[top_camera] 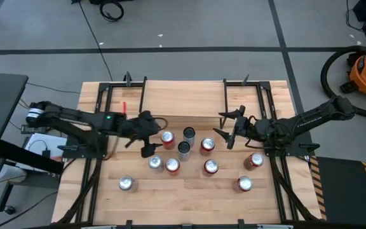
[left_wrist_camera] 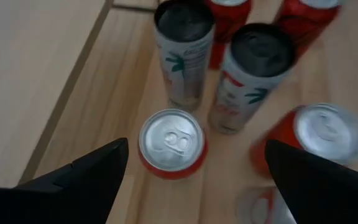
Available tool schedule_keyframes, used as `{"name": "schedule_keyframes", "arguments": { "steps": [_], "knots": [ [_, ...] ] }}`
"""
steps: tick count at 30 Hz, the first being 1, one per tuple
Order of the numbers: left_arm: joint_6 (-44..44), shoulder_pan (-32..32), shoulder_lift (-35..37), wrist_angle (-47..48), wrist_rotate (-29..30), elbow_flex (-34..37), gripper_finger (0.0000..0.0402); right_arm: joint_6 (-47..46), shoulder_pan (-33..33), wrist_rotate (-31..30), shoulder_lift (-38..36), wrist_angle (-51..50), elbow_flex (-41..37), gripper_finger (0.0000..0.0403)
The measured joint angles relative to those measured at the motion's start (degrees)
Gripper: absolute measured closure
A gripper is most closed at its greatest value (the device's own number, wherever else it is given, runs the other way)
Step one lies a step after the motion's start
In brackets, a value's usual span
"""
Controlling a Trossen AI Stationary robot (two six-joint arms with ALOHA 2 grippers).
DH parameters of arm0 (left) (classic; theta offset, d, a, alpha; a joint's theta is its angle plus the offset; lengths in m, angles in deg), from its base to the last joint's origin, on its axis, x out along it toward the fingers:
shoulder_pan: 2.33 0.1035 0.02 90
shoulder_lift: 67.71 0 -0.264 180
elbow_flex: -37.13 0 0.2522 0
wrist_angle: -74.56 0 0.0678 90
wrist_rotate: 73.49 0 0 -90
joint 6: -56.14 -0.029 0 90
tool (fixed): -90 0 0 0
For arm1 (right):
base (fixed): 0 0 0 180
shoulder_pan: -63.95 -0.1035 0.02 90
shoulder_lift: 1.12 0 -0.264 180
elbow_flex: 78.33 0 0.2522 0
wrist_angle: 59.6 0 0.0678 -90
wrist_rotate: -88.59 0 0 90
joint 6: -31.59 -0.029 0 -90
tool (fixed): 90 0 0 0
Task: Place canned beverage on shelf
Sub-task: Put the top orange soda can on the shelf
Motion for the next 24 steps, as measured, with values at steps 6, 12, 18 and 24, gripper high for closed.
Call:
{"name": "schedule_keyframes", "arguments": {
  "steps": [6,12,18,24],
  "knots": [
    [-1.4,2.0,-8.7,6.3,-0.4,-7.4,0.0013,0.0,0.0,0.0,0.0,-0.7,0.0,0.0055],
    [-2.8,4.5,-14.7,8.1,-4.1,-11.8,0.0013,-0.2,0.0,0.5,0.0,-0.8,0.0,0.0055],
    [-5.0,5.3,-18.6,8.1,-4.1,-11.9,0.0013,-1.1,0.0,1.0,0.0,-1.0,0.0,0.0055],
    [-4.5,5.3,-20.9,8.1,-4.5,-11.9,0.0013,-1.3,0.0,1.0,0.0,-1.0,0.0,0.0055]
  ]
}}
